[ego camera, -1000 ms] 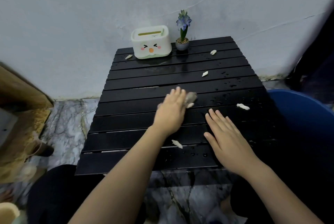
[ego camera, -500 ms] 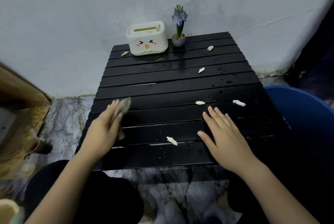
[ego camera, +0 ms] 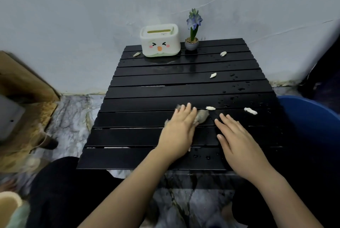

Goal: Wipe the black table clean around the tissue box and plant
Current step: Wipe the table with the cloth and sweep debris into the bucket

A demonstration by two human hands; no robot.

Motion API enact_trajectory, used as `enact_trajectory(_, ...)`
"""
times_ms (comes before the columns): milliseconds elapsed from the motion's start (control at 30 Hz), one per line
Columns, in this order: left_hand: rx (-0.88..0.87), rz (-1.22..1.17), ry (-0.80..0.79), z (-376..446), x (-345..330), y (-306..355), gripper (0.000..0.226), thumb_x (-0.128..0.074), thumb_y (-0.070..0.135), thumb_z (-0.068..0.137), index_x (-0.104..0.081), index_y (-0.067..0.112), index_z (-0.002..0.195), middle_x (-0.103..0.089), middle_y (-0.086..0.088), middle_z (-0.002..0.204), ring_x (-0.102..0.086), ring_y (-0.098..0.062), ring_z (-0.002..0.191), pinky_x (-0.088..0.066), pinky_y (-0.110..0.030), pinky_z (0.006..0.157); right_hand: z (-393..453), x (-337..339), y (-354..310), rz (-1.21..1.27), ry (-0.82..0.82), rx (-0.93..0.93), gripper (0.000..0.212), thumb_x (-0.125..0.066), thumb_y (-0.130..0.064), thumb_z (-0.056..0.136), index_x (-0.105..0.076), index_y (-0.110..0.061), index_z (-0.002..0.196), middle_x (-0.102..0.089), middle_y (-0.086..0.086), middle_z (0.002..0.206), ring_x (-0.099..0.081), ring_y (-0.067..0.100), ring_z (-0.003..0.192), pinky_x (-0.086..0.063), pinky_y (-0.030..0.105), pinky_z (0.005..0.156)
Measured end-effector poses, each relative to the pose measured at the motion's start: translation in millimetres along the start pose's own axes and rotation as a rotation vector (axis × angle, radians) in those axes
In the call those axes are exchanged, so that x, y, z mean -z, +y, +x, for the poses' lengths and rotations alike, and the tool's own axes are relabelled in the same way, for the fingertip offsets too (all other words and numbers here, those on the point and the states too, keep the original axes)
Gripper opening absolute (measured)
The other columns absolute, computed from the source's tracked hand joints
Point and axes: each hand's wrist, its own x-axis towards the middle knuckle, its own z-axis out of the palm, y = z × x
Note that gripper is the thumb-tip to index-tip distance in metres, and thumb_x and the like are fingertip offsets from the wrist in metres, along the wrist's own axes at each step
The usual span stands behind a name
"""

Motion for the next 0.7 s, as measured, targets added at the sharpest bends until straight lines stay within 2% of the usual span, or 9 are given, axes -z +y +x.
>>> enact_trajectory(100, 0.003, -0.403, -0.006, 11, 19, 0, 0.045, -0.049, 0.022, 0.104, -0.044, 0.018, 0.149, -0.038, 0.002, 0.158, -0.032, -0.016, 0.148, -0.034, -0.033, 0.117, -1, 1, 2, 0.01, 0.001, 0.01, 0.047, -0.036, -0.025, 0.105, -0.036, -0.017, 0.152, -0.027, -0.002, 0.161, -0.013, 0.009, 0.15, -0.006, 0.026, 0.122)
enact_trajectory(167, 0.105, -0.669, 0.09, 7, 44, -14, 0.04, -0.053, 0.017, 0.102, -0.053, 0.013, 0.142, -0.051, -0.001, 0.149, -0.055, -0.013, 0.128, -0.051, -0.015, 0.091, -1, 1, 2, 0.027, -0.001, 0.012, 0.047, -0.034, -0.025, 0.105, -0.035, -0.018, 0.152, -0.026, -0.003, 0.162, -0.011, 0.008, 0.15, -0.004, 0.025, 0.121)
enact_trajectory(200, 0.147, -0.709, 0.17, 1, 56, -25, 0.038, -0.054, 0.016, 0.102, -0.056, 0.013, 0.14, -0.054, -0.001, 0.146, -0.058, -0.012, 0.123, -0.052, -0.01, 0.078, -1, 1, 2, 0.03, -0.001, 0.013, 0.047, -0.034, -0.025, 0.105, -0.035, -0.018, 0.152, -0.026, -0.003, 0.162, -0.011, 0.008, 0.15, -0.004, 0.025, 0.121)
enact_trajectory(267, 0.175, -0.633, 0.297, -23, 73, -54, 0.038, -0.055, 0.017, 0.101, -0.058, 0.016, 0.139, -0.054, 0.003, 0.146, -0.055, -0.01, 0.129, -0.05, -0.007, 0.079, -1, 0, 2, 0.027, -0.003, 0.013, 0.047, -0.034, -0.024, 0.105, -0.035, -0.017, 0.152, -0.026, -0.002, 0.161, -0.013, 0.01, 0.151, -0.006, 0.027, 0.122)
enact_trajectory(300, 0.178, -0.58, 0.317, -40, 79, -70, 0.039, -0.057, 0.021, 0.1, -0.058, 0.021, 0.139, -0.053, 0.006, 0.146, -0.052, -0.007, 0.131, -0.05, -0.008, 0.084, -1, 0, 2, 0.027, -0.003, 0.012, 0.047, -0.035, -0.024, 0.105, -0.036, -0.016, 0.152, -0.027, -0.001, 0.161, -0.013, 0.011, 0.151, -0.006, 0.027, 0.122)
enact_trajectory(367, 0.143, -0.505, 0.225, -76, 86, -94, 0.042, -0.062, 0.037, 0.095, -0.059, 0.034, 0.137, -0.052, 0.012, 0.148, -0.044, -0.004, 0.136, -0.045, -0.015, 0.099, 0, 0, 1, 0.03, -0.003, 0.009, 0.047, -0.035, -0.024, 0.105, -0.035, -0.016, 0.152, -0.026, -0.001, 0.162, -0.013, 0.012, 0.151, -0.005, 0.026, 0.122)
enact_trajectory(467, -0.081, -0.068, 0.032, -106, 74, -107, 0.055, -0.054, 0.061, 0.092, -0.042, 0.048, 0.145, -0.027, 0.018, 0.161, -0.014, -0.007, 0.153, -0.019, -0.027, 0.121, 0, 1, 2, 0.015, -0.011, 0.02, 0.048, -0.035, -0.025, 0.106, -0.034, -0.016, 0.153, -0.025, 0.0, 0.162, -0.012, 0.013, 0.151, -0.004, 0.026, 0.122)
enact_trajectory(567, -0.224, 0.096, -0.012, -101, 58, -92, 0.058, -0.042, 0.057, 0.099, -0.028, 0.043, 0.153, -0.01, 0.014, 0.167, -0.003, -0.013, 0.155, -0.013, -0.037, 0.125, -1, 1, 4, 0.005, -0.017, 0.021, 0.048, -0.034, -0.027, 0.106, -0.032, -0.017, 0.154, -0.022, -0.001, 0.163, -0.01, 0.012, 0.152, -0.002, 0.025, 0.122)
enact_trajectory(700, -0.306, 0.146, -0.049, -77, 30, -52, 0.056, -0.035, 0.049, 0.104, -0.024, 0.033, 0.156, -0.009, 0.006, 0.168, -0.004, -0.018, 0.155, -0.018, -0.041, 0.125, -2, 1, 3, 0.031, -0.001, 0.018, 0.047, -0.033, -0.025, 0.107, -0.034, -0.017, 0.153, -0.023, -0.001, 0.163, -0.011, 0.01, 0.151, 0.0, 0.02, 0.119)
